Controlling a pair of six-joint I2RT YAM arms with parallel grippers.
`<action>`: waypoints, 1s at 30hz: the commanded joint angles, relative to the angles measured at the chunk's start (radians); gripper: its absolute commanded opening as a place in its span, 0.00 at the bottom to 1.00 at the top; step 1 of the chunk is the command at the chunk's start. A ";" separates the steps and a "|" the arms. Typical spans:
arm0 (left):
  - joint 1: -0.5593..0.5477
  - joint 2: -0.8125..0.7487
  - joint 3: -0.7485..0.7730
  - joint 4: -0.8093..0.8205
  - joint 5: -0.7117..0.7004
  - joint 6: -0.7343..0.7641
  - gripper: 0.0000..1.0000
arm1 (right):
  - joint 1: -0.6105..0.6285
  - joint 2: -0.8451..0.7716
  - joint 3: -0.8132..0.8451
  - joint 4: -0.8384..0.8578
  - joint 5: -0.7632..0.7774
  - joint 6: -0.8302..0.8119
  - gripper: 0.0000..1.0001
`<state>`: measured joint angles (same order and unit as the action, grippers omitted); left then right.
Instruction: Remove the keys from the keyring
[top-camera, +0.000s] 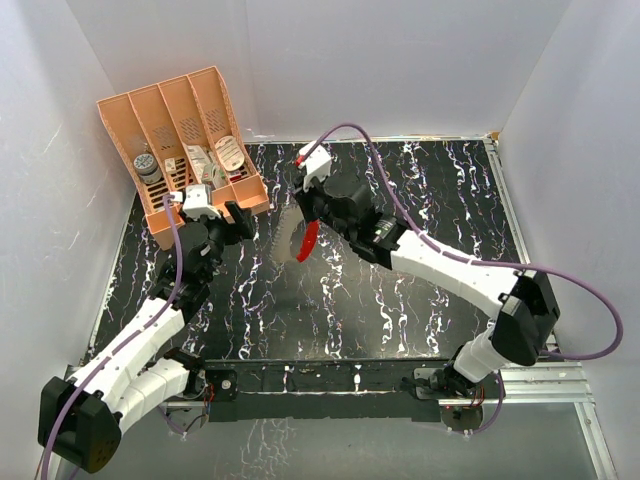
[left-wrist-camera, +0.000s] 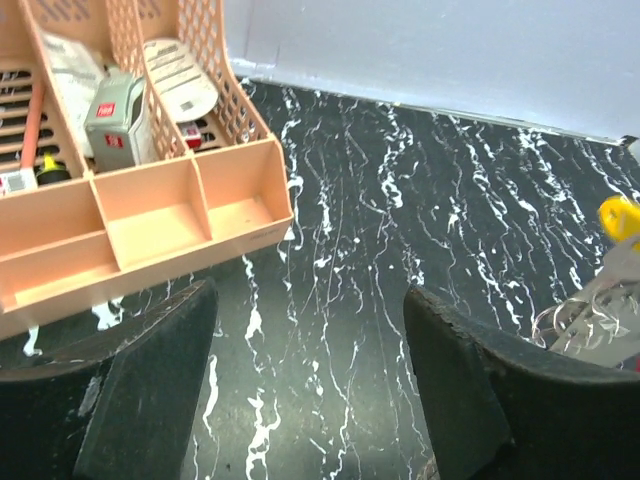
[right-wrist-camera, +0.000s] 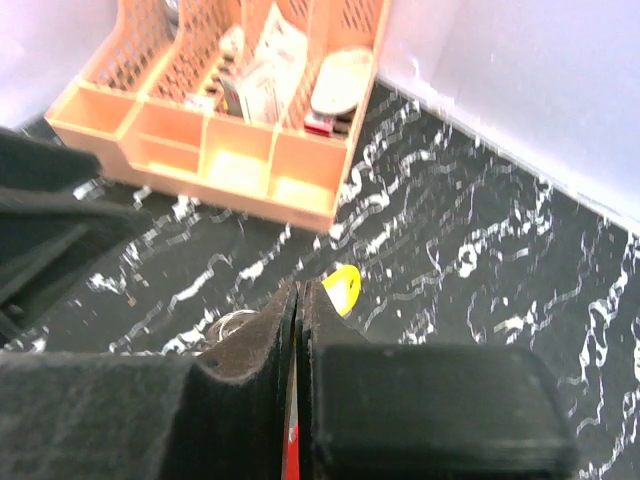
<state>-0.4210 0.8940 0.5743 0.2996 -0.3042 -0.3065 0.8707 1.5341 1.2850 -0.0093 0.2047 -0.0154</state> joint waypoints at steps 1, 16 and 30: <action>0.001 -0.010 0.044 0.137 0.077 0.024 0.65 | 0.007 -0.059 0.103 0.117 -0.039 -0.012 0.00; 0.001 0.041 0.085 0.353 0.577 0.018 0.78 | 0.006 -0.168 0.045 0.187 -0.050 -0.014 0.00; 0.001 0.083 0.048 0.540 0.893 -0.027 0.89 | 0.007 -0.204 0.013 0.247 -0.060 0.007 0.00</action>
<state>-0.4210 0.9813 0.6266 0.7628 0.4847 -0.3126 0.8761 1.3762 1.2957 0.1318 0.1471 -0.0181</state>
